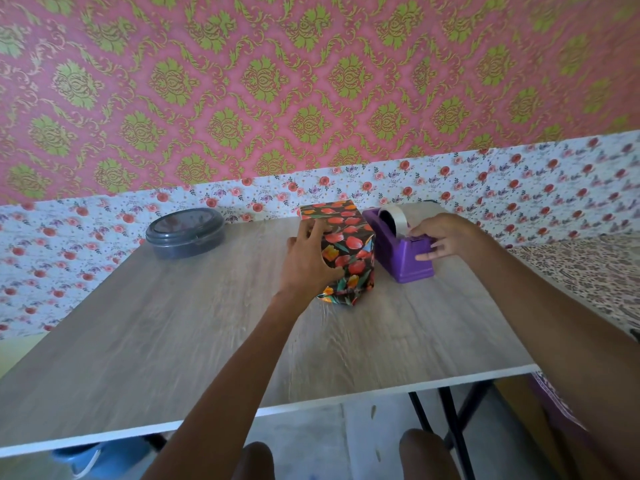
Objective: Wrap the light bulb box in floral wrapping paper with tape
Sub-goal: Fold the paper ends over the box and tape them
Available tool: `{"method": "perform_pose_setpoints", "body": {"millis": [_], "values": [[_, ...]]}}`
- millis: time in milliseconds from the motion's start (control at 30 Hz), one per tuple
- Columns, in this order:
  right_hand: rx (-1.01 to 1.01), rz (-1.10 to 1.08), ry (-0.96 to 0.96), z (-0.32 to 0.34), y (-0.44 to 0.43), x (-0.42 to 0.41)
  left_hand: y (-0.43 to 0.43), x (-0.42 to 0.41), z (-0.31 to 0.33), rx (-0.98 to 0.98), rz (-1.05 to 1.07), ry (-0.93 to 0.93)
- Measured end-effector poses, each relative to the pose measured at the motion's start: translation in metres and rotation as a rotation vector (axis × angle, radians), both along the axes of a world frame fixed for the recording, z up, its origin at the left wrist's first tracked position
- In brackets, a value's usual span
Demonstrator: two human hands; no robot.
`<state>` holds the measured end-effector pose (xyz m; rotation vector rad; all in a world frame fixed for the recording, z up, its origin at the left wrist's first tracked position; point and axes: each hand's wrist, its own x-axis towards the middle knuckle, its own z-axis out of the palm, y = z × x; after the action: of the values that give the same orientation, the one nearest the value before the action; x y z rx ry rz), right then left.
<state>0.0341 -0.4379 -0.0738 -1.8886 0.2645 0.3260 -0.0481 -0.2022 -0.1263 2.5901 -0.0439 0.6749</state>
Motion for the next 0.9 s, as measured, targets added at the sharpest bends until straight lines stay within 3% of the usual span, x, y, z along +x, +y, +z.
{"method": "perform_pose_setpoints", "body": {"millis": [167,333,700,900], "values": [[0.222,-0.044,0.137,0.007,-0.003,-0.005,-0.001,0.000,0.000,-0.006,-0.007,-0.005],[0.324,-0.090,0.132,0.000,-0.001,-0.005,0.001,0.000,-0.001,-0.002,-0.010,-0.019],[0.540,-0.199,-0.110,-0.029,-0.001,-0.025,0.002,0.000,-0.001,-0.006,-0.021,-0.028],[0.440,-0.184,-0.214,-0.056,-0.011,-0.020,0.002,0.001,-0.002,-0.010,-0.024,-0.025]]}}
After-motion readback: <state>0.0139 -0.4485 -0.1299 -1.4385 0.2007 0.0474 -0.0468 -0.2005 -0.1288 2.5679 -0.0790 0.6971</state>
